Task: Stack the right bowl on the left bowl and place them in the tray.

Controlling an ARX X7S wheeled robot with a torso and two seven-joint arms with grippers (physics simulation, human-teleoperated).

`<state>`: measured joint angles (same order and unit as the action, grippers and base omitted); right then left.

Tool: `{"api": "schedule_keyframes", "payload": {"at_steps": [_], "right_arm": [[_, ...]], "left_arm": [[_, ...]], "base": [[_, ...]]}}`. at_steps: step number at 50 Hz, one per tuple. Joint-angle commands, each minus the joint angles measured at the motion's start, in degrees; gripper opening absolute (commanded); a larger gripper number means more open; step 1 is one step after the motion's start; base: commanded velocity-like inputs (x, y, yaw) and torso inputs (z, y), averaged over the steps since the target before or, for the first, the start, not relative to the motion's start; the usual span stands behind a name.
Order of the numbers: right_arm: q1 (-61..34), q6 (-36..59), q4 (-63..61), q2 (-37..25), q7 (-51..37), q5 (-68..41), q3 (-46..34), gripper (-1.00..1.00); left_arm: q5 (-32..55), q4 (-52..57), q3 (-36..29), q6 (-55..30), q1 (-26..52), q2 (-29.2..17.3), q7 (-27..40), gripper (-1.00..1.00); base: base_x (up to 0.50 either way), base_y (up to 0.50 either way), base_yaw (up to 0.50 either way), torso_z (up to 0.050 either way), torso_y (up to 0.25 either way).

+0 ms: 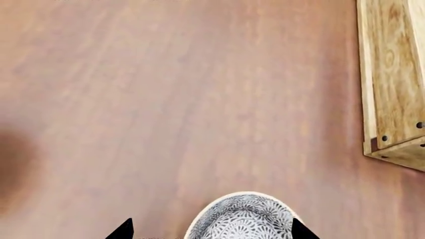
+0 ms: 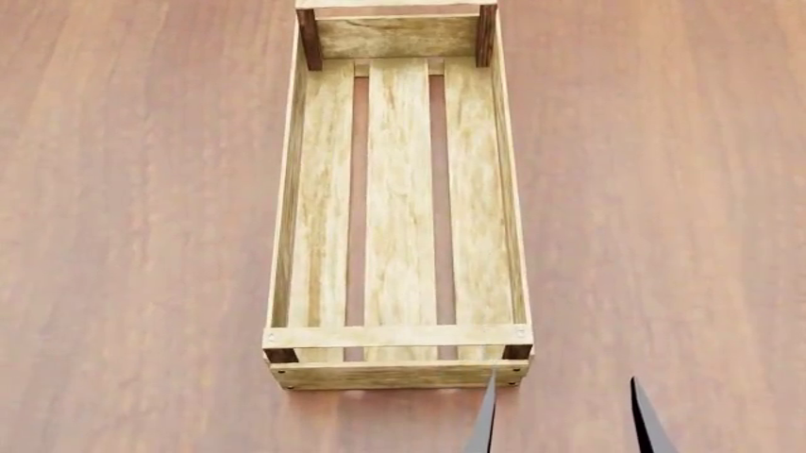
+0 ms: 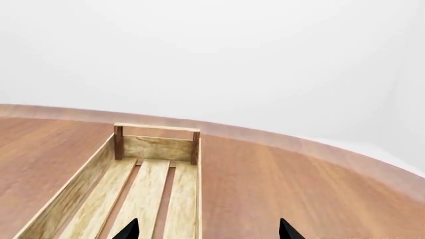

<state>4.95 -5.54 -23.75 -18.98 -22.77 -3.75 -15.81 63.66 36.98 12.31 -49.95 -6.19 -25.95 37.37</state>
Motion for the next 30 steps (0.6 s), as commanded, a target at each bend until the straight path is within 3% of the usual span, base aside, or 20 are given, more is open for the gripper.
{"api": "schedule_keyframes", "payload": {"at_steps": [1, 12, 30], "right_arm": [[0.1, -0.2, 0.4, -0.1, -0.2, 0.1, -0.4, 1.0], [0.1, -0.1, 0.7, -0.1, -0.5, 0.2, -0.6, 1.0], [-0.4, -0.8, 2.3, -0.1, -0.6, 0.2, -1.2, 1.0]], "left_arm": [[2.0, 1.1, 1.8, 0.2, -1.4, -0.2, 1.1, 1.0], [8.8, -1.8, 4.4, -0.8, 0.8, -0.4, 3.4, 1.0], [12.5, -5.2, 5.2, -0.4, 0.5, 0.8, 3.2, 1.0]], "base": [[0.0, 0.0, 0.0, 0.0, 0.0], [0.0, 0.0, 0.0, 0.0, 0.0], [0.0, 0.0, 0.0, 0.0, 0.0]]}}
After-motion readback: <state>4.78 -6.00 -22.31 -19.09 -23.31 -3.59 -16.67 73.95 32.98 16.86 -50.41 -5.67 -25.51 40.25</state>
